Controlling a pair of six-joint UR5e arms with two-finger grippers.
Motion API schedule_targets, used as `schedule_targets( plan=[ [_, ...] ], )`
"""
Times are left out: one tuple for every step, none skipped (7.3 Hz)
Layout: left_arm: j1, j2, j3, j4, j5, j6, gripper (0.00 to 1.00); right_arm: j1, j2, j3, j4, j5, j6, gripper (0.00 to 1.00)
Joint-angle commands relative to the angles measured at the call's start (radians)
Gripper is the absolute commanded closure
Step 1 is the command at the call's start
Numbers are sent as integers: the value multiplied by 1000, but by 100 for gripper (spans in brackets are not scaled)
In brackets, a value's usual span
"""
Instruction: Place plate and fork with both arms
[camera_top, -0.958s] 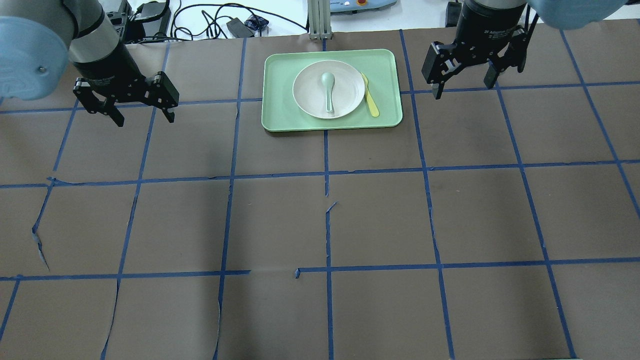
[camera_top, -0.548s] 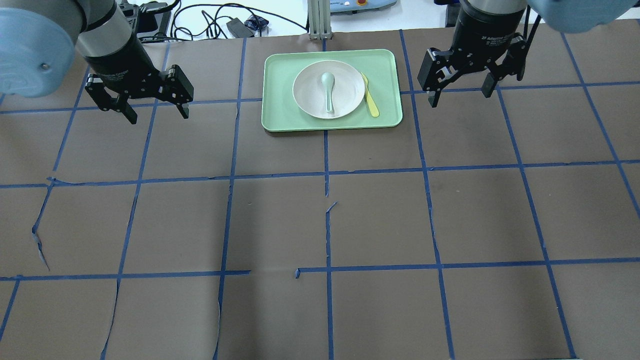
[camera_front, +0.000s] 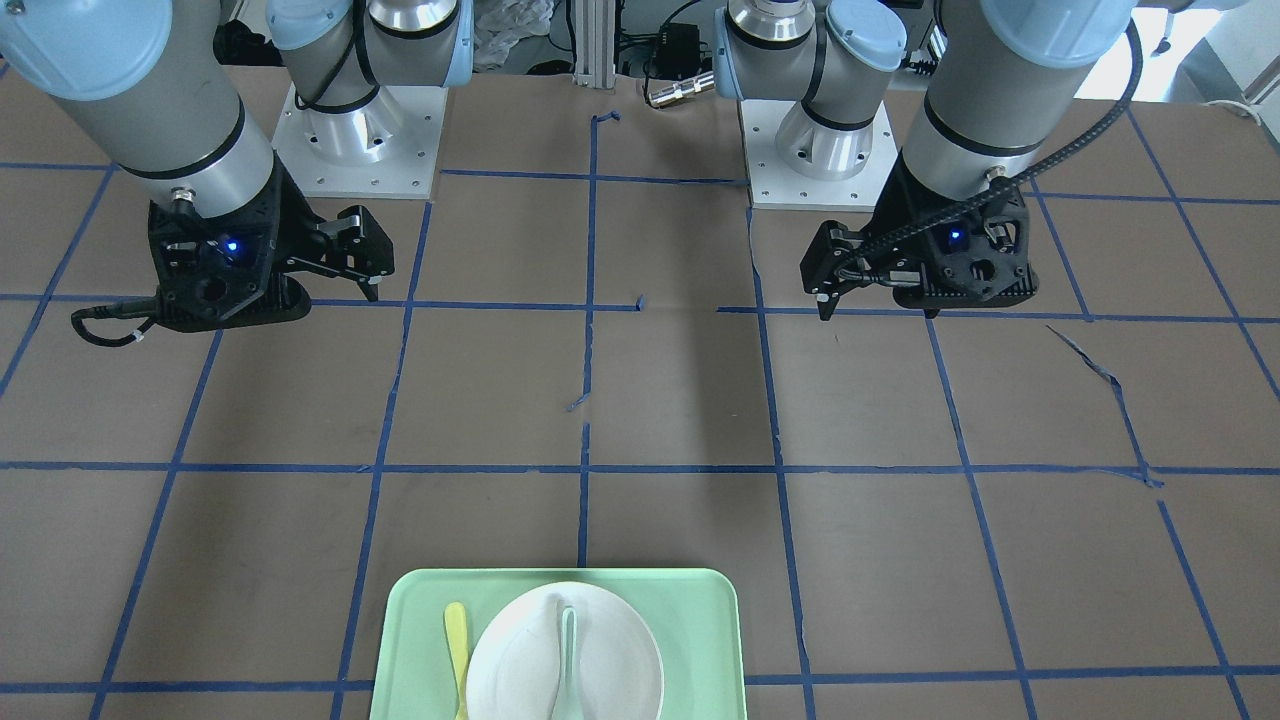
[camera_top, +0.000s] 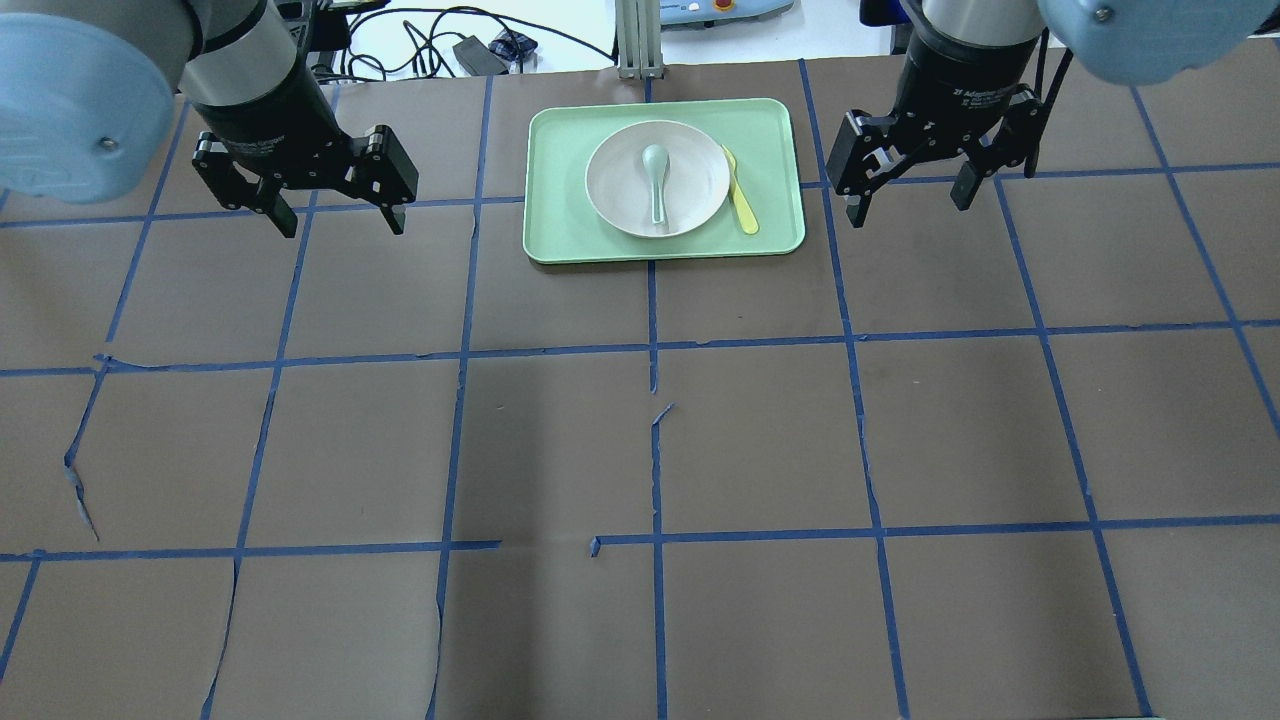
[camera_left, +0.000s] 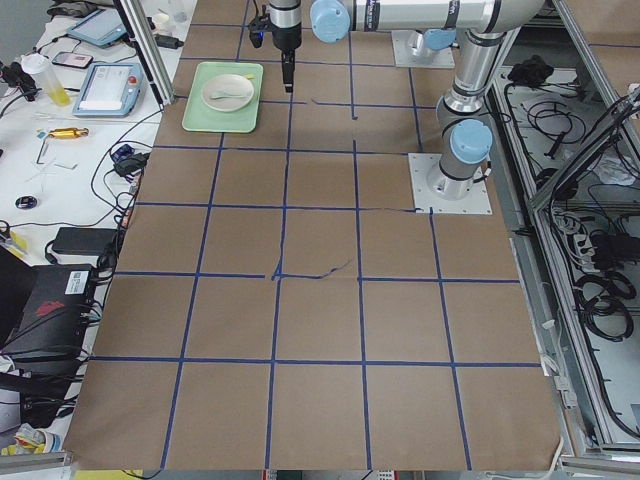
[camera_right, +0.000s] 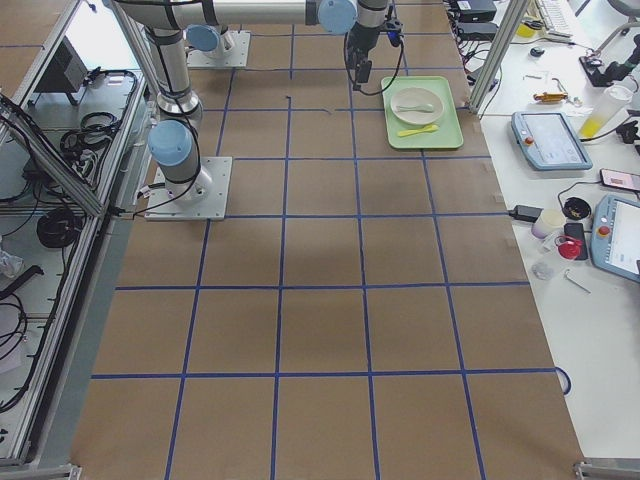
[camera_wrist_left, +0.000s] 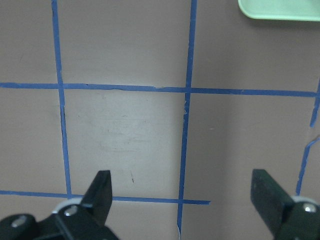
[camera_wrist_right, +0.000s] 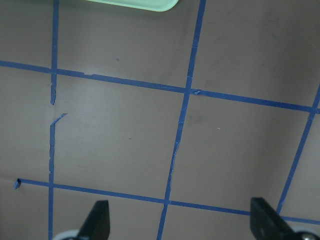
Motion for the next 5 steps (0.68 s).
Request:
schedule_targets(
  plan=[
    [-9,-5,-7,2,-7,-8,0,0,-9,-9,5,-3,2,0],
    [-9,-8,-10,9,-6,-8,0,0,-13,0,-2,5,2,0],
    [-7,-6,-12,8,3,-8,0,0,-12,2,-4,0,0,0],
    [-9,-8,-12,8,-9,-9,0,0,-10,3,-2,-9,0,0],
    [-10,-5,-13,5,-7,-9,0,0,-12,2,5,-1,2,0]
  ],
)
